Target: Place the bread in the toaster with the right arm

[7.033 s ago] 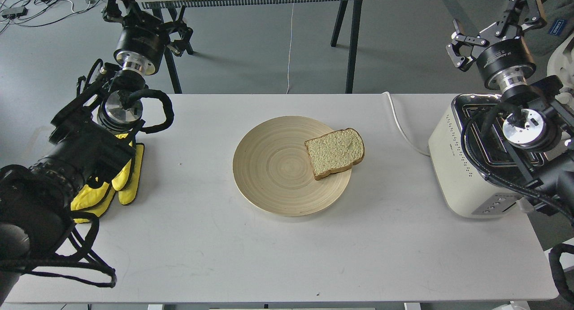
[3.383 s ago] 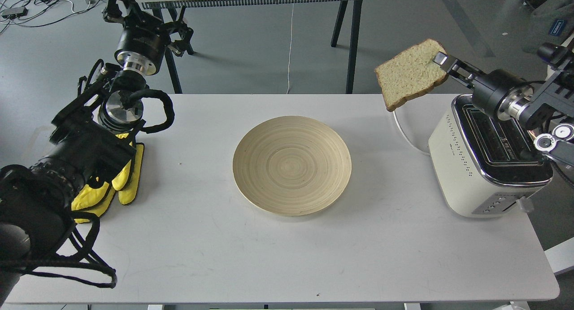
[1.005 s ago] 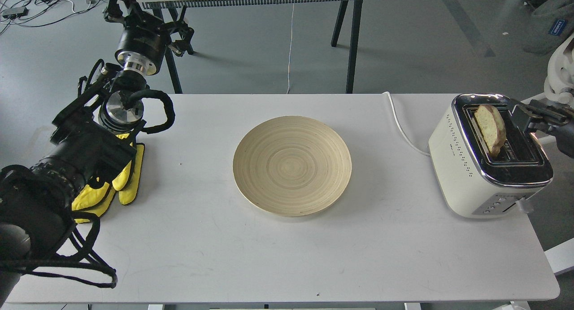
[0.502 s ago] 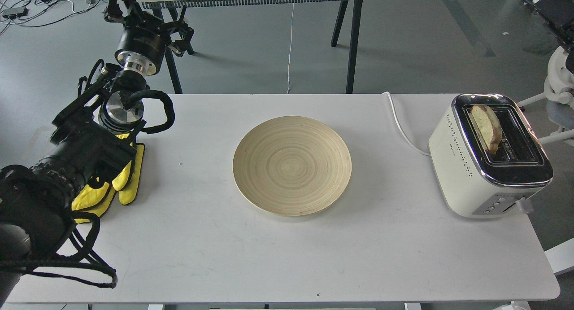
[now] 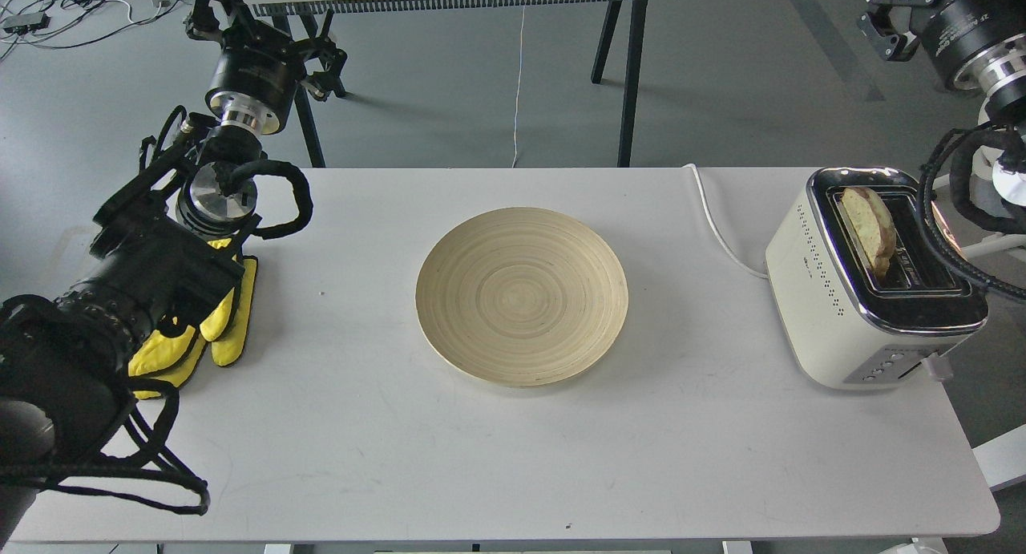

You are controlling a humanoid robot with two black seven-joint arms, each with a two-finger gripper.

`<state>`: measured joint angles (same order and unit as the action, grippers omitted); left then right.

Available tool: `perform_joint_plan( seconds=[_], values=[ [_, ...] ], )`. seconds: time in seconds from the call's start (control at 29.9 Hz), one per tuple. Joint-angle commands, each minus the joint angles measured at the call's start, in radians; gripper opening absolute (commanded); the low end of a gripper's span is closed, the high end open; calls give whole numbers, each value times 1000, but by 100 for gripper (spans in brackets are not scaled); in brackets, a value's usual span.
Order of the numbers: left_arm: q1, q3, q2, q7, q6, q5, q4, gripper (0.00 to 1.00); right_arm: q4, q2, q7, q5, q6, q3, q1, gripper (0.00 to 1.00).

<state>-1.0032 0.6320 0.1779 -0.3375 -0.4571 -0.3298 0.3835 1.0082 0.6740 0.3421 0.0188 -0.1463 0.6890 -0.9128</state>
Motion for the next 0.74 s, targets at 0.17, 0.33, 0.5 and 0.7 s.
perform_joint_plan(
  seconds=[0.17,0.33,0.5,0.7],
  values=[
    [0,0,0,0,2,0,0,100,-233,-250,-12,170,-139,153,43,100],
    [0,0,0,0,2,0,0,100,-267,-332,-11,170,-139,175,46,100],
    [0,0,0,0,0,0,0,100,-269,-343,0,168,-136,173,45,100],
    [0,0,0,0,-2,0,0,100,-266,-324,1,164,-137,173,70,100]
  ],
)
